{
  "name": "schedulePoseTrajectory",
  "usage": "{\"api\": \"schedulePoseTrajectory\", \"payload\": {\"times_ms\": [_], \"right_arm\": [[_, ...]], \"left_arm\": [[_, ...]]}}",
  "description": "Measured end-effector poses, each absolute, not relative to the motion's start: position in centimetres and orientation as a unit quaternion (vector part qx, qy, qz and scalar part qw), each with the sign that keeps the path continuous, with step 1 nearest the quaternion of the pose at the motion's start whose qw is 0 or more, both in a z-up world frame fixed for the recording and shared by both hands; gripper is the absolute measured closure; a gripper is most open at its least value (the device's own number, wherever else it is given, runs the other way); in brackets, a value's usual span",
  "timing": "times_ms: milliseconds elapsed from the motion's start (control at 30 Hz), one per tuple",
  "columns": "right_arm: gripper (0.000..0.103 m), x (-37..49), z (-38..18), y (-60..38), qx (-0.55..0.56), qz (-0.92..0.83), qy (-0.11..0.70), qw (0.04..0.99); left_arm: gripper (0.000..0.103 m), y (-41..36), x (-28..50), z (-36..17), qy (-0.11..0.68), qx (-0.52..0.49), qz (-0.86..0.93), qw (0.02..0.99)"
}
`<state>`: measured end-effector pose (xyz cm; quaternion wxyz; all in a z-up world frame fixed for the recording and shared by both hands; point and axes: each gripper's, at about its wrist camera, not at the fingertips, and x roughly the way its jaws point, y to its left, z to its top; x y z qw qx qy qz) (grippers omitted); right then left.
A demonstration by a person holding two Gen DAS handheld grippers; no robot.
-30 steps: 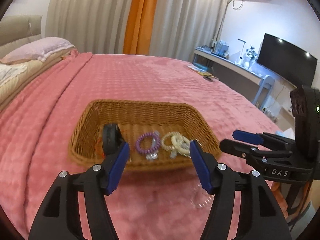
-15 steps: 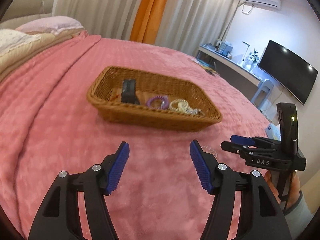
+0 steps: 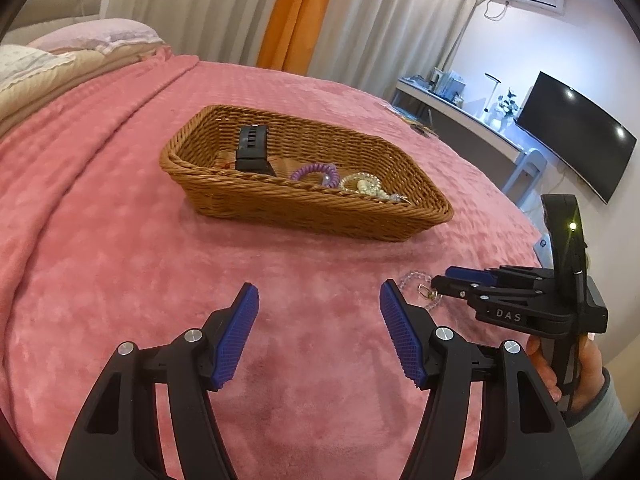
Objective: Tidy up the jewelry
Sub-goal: 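Grasp the clear bead bracelet with the right tool while the left tool moves toward the gold charm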
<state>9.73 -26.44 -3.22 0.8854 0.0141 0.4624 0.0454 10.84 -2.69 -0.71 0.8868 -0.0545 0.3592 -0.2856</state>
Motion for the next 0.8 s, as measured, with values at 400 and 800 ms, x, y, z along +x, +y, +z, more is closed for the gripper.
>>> {"api": "schedulePoseTrajectory", "payload": {"times_ms": [400, 800], "right_arm": [[0.096, 10.9, -2.9, -25.0, 0.003, 0.067, 0.467, 0.882], [0.097, 5.5, 0.8, -25.9, 0.034, 0.086, 0.419, 0.903]], "left_arm": [[0.043, -2.4, 10.8, -0.7, 0.357, -0.062, -0.29, 0.886], [0.043, -3.1, 10.5, -1.0, 0.359, -0.045, -0.301, 0.882]]}}
